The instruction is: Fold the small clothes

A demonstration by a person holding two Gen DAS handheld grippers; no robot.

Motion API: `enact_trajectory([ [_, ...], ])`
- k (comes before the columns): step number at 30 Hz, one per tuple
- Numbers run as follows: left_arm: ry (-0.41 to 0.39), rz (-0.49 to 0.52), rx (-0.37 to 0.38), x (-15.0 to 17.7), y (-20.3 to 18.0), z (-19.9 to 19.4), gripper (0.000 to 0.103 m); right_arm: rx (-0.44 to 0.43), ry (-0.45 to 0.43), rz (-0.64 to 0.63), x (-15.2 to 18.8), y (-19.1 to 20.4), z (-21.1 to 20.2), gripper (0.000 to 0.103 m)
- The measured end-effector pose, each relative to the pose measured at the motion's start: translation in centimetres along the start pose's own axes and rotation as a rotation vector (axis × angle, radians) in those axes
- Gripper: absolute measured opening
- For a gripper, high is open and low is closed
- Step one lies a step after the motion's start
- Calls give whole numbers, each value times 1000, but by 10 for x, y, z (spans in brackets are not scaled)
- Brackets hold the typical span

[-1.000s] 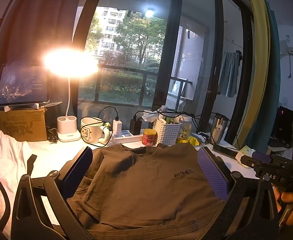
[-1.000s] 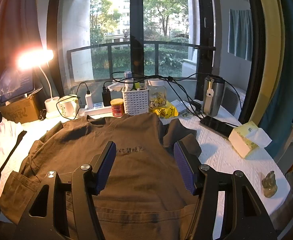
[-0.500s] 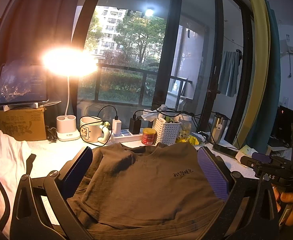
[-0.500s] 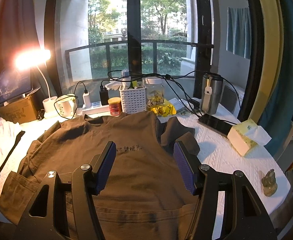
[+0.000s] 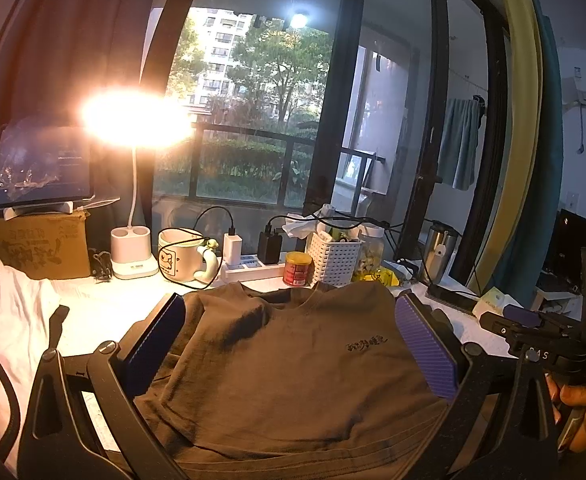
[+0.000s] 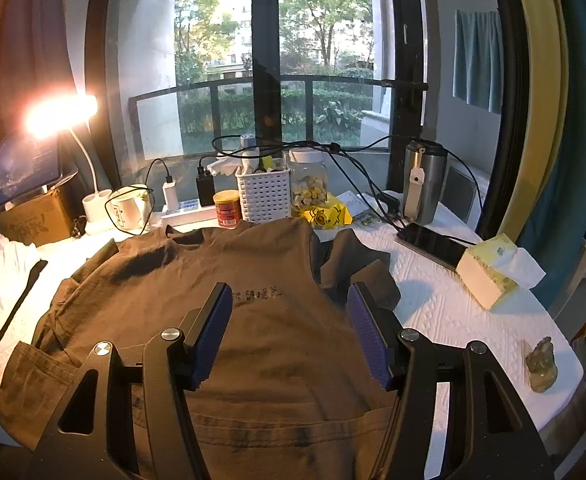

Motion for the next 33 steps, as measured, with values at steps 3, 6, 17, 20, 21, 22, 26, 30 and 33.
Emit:
enact_trajectory([
  [3,7,0,0,-1,0,3,103,0,5,3,0,-2,3,64],
  [6,19,1,0,0,0,9,103,0,14,7,0,-4,8,64],
  [17,100,2,-28,0,-2,43,103,14,55,32,-3,-24,39,64],
  [20,131,-5,-37,2,0,54,103,23,62,35,-7,-30,48,64],
  [21,142,-8,-40,3,1,58,103,27,65,36,-8,-33,51,64],
  [22,151,-11,-43,3,1,62,103,30,67,38,-8,-35,53,64],
  [26,181,-14,-52,6,3,75,103,44,80,45,-11,-44,66,64],
  [30,210,-19,-54,8,4,88,103,60,96,52,-14,-53,79,64],
  [33,236,-20,-56,11,4,98,103,75,108,56,-16,-60,89,64],
])
Point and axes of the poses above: each gripper's, at about its wrist camera, not at the fingertips, and z roughly the way its jaws point, y to its left, x to its underside, the point moved 5 cm from there along z, roughly the way its jaws point, and after that the axes turned 10 degrees about y, right-handed, at the moved point
